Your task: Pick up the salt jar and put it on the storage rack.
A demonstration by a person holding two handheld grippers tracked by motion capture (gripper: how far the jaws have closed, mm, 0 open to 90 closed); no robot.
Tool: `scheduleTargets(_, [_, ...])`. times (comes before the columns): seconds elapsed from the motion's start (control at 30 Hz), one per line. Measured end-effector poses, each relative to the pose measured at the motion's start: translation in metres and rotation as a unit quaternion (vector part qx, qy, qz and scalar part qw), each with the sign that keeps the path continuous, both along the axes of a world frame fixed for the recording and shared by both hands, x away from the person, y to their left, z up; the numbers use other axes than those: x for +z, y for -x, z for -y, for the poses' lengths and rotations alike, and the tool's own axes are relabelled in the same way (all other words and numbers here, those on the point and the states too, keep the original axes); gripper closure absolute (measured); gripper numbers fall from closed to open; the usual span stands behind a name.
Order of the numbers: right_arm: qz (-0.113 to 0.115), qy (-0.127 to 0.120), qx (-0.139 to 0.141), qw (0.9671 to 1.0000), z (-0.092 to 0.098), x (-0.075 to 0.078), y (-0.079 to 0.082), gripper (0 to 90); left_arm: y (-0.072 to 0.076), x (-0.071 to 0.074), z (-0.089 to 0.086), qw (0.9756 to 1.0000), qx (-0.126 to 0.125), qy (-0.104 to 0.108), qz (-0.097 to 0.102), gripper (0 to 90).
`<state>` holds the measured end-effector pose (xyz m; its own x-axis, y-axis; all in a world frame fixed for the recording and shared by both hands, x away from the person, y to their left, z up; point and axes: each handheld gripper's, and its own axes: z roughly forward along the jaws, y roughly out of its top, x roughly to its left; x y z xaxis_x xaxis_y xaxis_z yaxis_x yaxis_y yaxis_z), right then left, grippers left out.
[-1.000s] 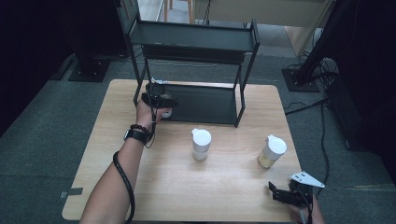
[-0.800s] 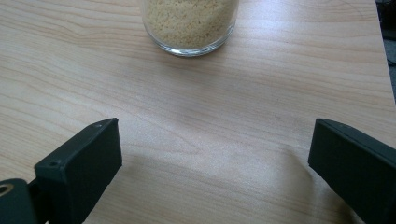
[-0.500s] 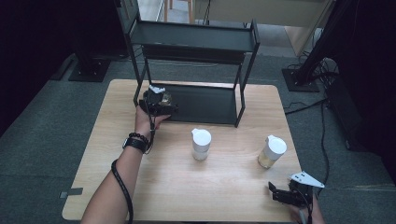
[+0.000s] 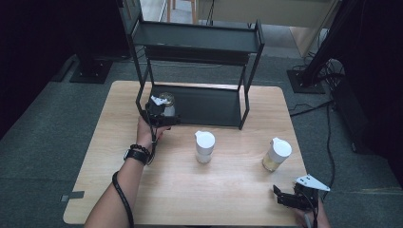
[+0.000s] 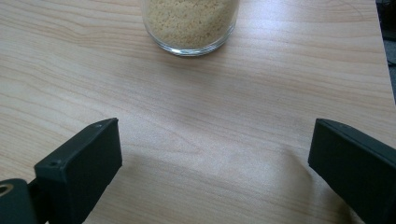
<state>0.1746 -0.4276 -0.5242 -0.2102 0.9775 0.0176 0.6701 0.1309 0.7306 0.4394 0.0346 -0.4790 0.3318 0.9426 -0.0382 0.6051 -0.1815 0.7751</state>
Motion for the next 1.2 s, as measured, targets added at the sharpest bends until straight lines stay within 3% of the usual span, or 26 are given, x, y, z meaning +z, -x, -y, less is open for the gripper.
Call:
scheduleTargets(0.3, [0.0,0.0,0.0,1.0,0.0,0.0,0.0,2.4,0.007,-0.023,-0.003,0.9998,-0.002,0.0,-0.018,0.7])
scheduleTargets(0.6, [0.0,-0.001,-0.001,1.0,0.0,0.0,0.0,2.4,0.015,-0.04,-0.007,0.9999,0.01,-0.008,-0.005,1.6])
scheduleTargets(0.67, [0.0,-0.002,-0.001,1.0,0.0,0.0,0.0,2.4,0.017,-0.039,-0.009,0.9999,0.014,-0.002,-0.003,1.6])
scheduleTargets(1.03, [-0.001,-0.001,-0.002,1.0,0.0,0.0,0.0,2.4,0.033,-0.04,-0.017,0.9998,0.004,-0.021,-0.004,1.7])
scheduleTargets(1.2, [0.0,0.0,-0.003,1.0,0.0,0.0,0.0,2.4,0.041,-0.04,-0.019,0.9991,0.003,-0.042,0.003,1.6])
